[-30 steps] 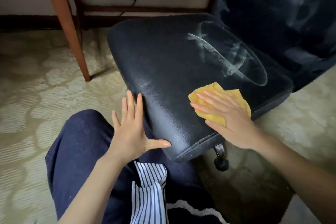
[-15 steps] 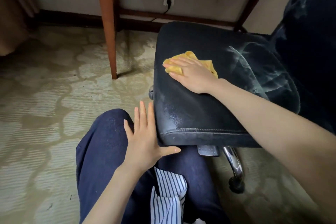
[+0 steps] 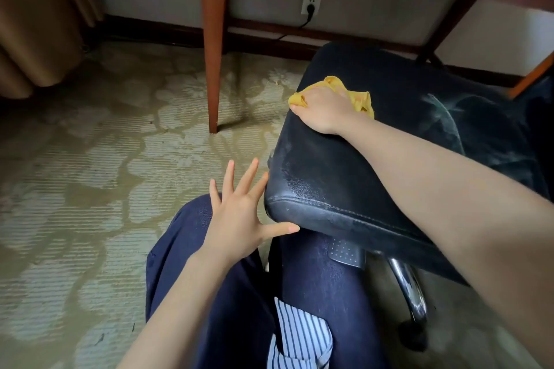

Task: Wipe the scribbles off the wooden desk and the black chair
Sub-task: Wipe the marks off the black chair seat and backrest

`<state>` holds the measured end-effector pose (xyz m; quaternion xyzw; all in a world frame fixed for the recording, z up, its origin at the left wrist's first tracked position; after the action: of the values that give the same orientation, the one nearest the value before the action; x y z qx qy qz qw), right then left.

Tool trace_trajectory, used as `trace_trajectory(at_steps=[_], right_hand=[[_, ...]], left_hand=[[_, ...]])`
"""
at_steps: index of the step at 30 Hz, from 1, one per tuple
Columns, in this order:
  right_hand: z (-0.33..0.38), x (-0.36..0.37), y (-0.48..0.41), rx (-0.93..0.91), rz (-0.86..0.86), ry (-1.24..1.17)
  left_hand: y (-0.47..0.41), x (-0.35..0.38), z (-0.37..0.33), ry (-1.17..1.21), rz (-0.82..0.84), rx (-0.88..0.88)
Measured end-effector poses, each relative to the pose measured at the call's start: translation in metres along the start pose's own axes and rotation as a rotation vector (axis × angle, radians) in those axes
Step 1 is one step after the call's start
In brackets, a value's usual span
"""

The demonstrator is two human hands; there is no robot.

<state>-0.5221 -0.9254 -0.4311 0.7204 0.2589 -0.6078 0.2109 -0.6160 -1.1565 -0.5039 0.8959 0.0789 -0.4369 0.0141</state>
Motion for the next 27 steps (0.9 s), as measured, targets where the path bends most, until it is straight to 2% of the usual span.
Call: trace_trajectory(at_steps=[4,9,13,17,19,21,27], right_hand=[[0.024,-0.002,0.008,-0.022,0.085,0.017],[0.069,-0.015,0.039,-0.2,0.247,0.16],[0.08,-0.021,0.08,-0.284,0.236,0.077],[0.088,-0.018,0.131,-0.264,0.109,-0.013],[0.089,-0.012,0.157,-0.251,-0.068,-0.005],[0.086,-0.003,0.178,-0.243,-0.216,0.076],[0.061,0.025,0.219,-0.243,-0.457,0.306]], left_hand=[[0.001,-0.005,0.0,-0.091,0.008,-0.024],[0.002,-0.008,-0.009,-0.159,-0.111,-0.12],[0.009,0.001,-0.013,-0.133,-0.171,-0.175],[0.014,0.003,-0.016,-0.137,-0.213,-0.196],[0.015,0.004,-0.016,-0.132,-0.22,-0.194],[0.015,0.003,-0.015,-0.141,-0.224,-0.182],[0.012,-0.004,-0.013,-0.215,-0.179,-0.177]])
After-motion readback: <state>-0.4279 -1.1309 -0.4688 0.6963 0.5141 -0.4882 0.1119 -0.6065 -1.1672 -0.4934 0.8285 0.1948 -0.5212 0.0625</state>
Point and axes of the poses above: each hand's wrist, its own y-axis away from the middle knuckle, its own x-axis out of the palm, z = x × y, the point moved 1 cm from there along -y, towards the middle knuckle, and after that the axes turned 6 degrees about y, right-handed, at the moved point
